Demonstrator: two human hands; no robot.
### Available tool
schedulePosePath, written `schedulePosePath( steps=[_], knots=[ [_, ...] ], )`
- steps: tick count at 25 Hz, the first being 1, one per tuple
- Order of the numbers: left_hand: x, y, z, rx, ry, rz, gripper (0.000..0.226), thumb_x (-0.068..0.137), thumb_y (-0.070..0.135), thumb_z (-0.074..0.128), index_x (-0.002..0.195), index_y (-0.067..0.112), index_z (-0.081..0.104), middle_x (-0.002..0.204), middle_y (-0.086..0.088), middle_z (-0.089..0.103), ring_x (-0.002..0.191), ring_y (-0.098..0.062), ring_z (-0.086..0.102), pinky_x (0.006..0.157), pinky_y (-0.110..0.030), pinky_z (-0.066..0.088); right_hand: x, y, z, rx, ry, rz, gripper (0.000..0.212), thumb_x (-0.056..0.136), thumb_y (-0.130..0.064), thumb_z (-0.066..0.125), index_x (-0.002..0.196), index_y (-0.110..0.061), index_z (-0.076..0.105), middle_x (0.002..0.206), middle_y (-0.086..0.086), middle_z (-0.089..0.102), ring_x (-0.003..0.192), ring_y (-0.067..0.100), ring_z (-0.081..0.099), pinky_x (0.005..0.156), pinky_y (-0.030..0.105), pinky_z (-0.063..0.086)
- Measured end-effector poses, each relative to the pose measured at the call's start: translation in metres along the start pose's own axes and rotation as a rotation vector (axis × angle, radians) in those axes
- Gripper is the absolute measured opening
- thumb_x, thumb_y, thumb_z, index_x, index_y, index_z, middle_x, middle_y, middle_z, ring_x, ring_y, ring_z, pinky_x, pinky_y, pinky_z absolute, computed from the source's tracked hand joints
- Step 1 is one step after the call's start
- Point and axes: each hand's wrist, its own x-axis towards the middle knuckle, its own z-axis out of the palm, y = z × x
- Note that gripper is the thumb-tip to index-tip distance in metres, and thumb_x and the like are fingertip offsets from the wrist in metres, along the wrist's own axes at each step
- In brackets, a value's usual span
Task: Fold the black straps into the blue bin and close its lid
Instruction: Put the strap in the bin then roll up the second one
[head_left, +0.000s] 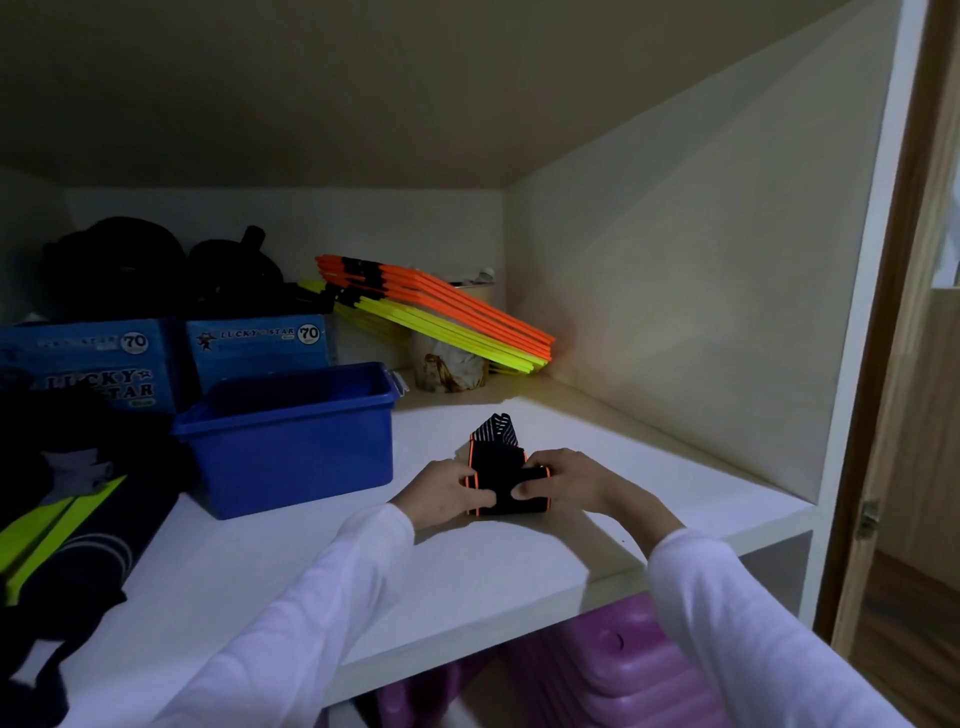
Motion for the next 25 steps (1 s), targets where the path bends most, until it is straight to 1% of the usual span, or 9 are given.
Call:
schedulePosePath(
  steps=[2,4,6,8,11,17,20,23,25],
  knots=[
    [-0.001,0.002,-0.001,-0.022,0.010,-0.016,0.019,0.082,0.016,0.064,0.064,0.017,0.059,0.070,0.000,0.060,0.062,-0.008,0.056,0.054,-0.007,0.047,-0.001,0.002,0.000,0.107,-0.014,0.012,0.024,0.085,-0.025,0.066,0.065,-0.028,0.055,0.065,-0.011,0.051,0.064,0.006,0.048,0.052,0.008,0.033],
    [-0.001,0.004,-0.001,-0.115,-0.012,-0.060,0.019,0.087,0.012,0.060,0.068,0.016,0.058,0.070,0.000,0.060,0.053,-0.002,0.058,0.041,-0.003,0.041,-0.002,0.004,0.002,0.192,-0.012,0.028,0.022,0.084,-0.030,0.067,0.066,-0.022,0.059,0.067,-0.004,0.057,0.065,0.012,0.054,0.061,0.016,0.041],
    [-0.003,0.008,-0.002,-0.161,-0.015,-0.102,0.018,0.088,0.015,0.060,0.070,0.015,0.057,0.066,0.000,0.059,0.049,-0.005,0.058,0.041,-0.008,0.043,0.001,0.009,0.004,0.235,-0.016,0.030,0.029,0.082,-0.036,0.068,0.085,-0.008,0.069,0.079,0.003,0.065,0.075,0.019,0.061,0.073,0.028,0.046],
    [-0.001,0.008,-0.002,-0.147,0.004,-0.138,0.019,0.086,0.022,0.061,0.069,0.015,0.056,0.062,-0.002,0.058,0.049,-0.010,0.054,0.045,-0.013,0.043,0.001,0.009,0.005,0.284,-0.001,0.052,0.036,0.082,-0.038,0.067,0.096,-0.005,0.070,0.081,0.004,0.066,0.076,0.020,0.063,0.075,0.030,0.048],
    [0.002,0.007,-0.002,-0.179,0.013,-0.187,0.022,0.087,0.027,0.060,0.070,0.013,0.056,0.060,-0.005,0.056,0.049,-0.013,0.051,0.049,-0.018,0.041,0.004,0.009,0.009,0.313,0.025,0.086,0.026,0.085,-0.039,0.064,0.085,-0.013,0.066,0.072,-0.001,0.063,0.064,0.014,0.059,0.065,0.024,0.046],
    [0.003,0.003,0.002,-0.225,0.024,-0.272,0.026,0.089,0.030,0.059,0.071,0.010,0.054,0.058,-0.006,0.054,0.045,-0.014,0.051,0.047,-0.019,0.045,0.010,0.007,0.018,0.194,0.095,0.211,0.041,0.088,-0.047,0.056,0.076,-0.007,0.053,0.064,0.006,0.055,0.054,0.019,0.051,0.050,0.023,0.038],
    [0.007,0.000,0.004,-0.216,0.036,-0.293,0.029,0.088,0.029,0.060,0.070,0.009,0.052,0.056,-0.005,0.051,0.040,-0.013,0.049,0.043,-0.019,0.045,0.014,0.005,0.022,0.099,0.144,0.290,0.050,0.086,-0.051,0.056,0.061,-0.010,0.042,0.056,0.005,0.048,0.047,0.018,0.047,0.045,0.024,0.034],
    [0.010,0.000,0.008,-0.146,0.073,-0.307,0.028,0.089,0.031,0.059,0.081,0.005,0.052,0.060,-0.004,0.049,0.046,-0.015,0.048,0.041,-0.019,0.042,0.013,0.006,0.025,-0.217,0.221,0.243,0.053,0.088,-0.053,0.052,0.066,-0.005,0.051,0.066,0.010,0.056,0.069,0.029,0.057,0.051,0.028,0.032],
    [0.012,0.000,0.009,-0.115,0.088,-0.302,0.027,0.089,0.031,0.059,0.090,0.005,0.051,0.063,-0.003,0.048,0.049,-0.014,0.048,0.039,-0.019,0.041,0.012,0.008,0.026,-0.277,0.289,0.167,0.048,0.089,-0.049,0.052,0.101,-0.003,0.060,0.099,0.014,0.064,0.098,0.032,0.060,0.066,0.030,0.038]
  ],
)
